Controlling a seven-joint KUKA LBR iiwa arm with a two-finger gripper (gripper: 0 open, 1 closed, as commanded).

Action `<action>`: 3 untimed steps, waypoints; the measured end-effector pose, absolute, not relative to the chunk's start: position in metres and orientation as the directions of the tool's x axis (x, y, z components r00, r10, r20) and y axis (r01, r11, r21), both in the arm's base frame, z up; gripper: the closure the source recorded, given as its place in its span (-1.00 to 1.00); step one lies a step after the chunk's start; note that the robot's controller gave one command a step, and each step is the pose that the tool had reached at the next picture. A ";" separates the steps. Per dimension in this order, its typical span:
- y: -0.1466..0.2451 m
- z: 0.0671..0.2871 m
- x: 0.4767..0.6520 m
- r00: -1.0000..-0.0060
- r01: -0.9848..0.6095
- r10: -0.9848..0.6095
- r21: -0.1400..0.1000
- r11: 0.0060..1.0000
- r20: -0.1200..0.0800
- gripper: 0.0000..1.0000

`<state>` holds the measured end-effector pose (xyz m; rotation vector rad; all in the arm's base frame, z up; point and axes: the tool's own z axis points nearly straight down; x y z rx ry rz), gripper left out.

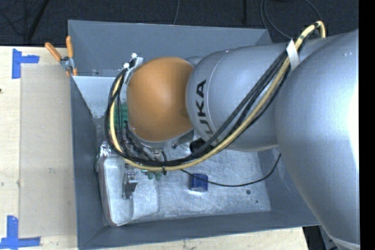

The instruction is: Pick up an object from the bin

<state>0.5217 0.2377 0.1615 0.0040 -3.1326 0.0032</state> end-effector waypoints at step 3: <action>0.246 0.078 0.618 -0.478 -0.878 -0.878 -0.003 0.478 -0.010 -1.00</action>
Offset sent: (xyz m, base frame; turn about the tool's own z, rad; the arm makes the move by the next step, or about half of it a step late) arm 0.0929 -0.0087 -0.0915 0.0334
